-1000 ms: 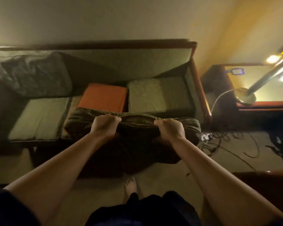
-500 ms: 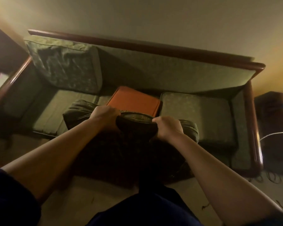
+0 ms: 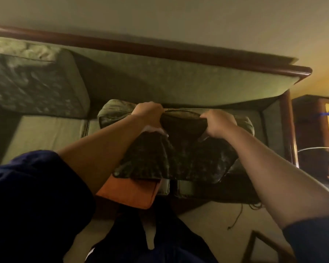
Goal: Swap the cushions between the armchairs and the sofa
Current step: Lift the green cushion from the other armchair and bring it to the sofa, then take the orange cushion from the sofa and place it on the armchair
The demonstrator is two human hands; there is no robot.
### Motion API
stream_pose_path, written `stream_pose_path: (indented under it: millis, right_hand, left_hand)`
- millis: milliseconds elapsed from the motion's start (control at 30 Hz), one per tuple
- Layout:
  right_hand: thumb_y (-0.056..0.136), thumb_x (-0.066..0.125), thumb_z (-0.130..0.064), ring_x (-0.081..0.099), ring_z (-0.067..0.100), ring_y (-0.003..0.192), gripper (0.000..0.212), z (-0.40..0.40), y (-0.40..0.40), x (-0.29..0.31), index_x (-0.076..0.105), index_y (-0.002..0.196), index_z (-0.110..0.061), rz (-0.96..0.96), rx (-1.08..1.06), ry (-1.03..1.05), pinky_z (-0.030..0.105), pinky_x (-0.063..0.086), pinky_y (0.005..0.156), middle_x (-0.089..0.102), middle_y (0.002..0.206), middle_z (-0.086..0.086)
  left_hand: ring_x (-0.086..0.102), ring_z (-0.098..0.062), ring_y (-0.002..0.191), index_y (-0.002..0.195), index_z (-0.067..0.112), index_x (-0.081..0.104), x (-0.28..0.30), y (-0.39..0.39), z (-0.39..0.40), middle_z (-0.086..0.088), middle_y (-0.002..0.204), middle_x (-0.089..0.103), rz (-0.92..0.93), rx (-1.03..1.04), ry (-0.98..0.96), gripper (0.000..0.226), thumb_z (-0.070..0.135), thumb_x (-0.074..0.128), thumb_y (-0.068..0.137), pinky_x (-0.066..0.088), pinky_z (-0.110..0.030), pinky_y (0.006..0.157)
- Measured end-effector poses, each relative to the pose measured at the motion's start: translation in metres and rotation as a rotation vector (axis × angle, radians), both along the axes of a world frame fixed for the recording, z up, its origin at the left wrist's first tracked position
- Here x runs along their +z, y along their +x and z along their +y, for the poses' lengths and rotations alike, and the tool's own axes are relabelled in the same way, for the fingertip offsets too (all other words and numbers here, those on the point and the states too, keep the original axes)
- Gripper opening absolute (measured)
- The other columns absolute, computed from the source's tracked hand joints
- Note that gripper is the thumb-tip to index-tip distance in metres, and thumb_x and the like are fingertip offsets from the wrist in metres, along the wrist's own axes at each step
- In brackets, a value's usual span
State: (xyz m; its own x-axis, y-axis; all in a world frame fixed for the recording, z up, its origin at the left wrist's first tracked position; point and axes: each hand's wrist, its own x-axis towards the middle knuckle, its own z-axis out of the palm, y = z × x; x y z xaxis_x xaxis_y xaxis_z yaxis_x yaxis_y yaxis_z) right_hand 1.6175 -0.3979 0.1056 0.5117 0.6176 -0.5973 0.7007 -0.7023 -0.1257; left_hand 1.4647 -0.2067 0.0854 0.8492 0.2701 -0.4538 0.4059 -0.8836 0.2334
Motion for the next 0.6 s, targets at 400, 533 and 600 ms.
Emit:
stream_pose_path:
  millis: [400, 533, 600]
  right_hand:
    - [0.078, 0.082, -0.033, 0.050, 0.037, 0.121, 0.052, 0.048, 0.004, -0.071, 0.051, 0.119, -0.022, -0.169, -0.248, 0.110, 0.049, 0.043, 0.097, 0.053, 0.129, 0.011]
    - [0.084, 0.074, -0.042, 0.056, 0.030, 0.115, 0.044, 0.065, -0.087, -0.107, 0.051, 0.119, -0.027, 0.075, -0.152, 0.182, 0.045, 0.051, 0.090, 0.058, 0.125, 0.005]
    - [0.088, 0.069, -0.044, 0.058, 0.024, 0.107, 0.036, 0.065, -0.146, -0.129, 0.051, 0.116, -0.029, 0.180, -0.141, 0.214, 0.040, 0.053, 0.084, 0.060, 0.117, 0.000]
  left_hand:
    - [0.039, -0.032, 0.137, 0.143, 0.027, 0.045, -0.064, -0.007, 0.074, -0.006, 0.145, 0.045, -0.044, 0.055, -0.062, 0.069, 0.046, 0.071, 0.082, 0.032, -0.050, 0.109]
    - [0.051, -0.029, 0.126, 0.137, 0.028, 0.048, -0.097, -0.106, 0.093, -0.003, 0.138, 0.054, 0.040, 0.244, -0.140, 0.059, 0.042, 0.070, 0.084, 0.042, -0.046, 0.103]
    - [0.057, -0.029, 0.117, 0.134, 0.025, 0.051, -0.117, -0.164, 0.100, -0.003, 0.132, 0.057, 0.094, 0.334, -0.155, 0.053, 0.039, 0.069, 0.087, 0.049, -0.045, 0.095]
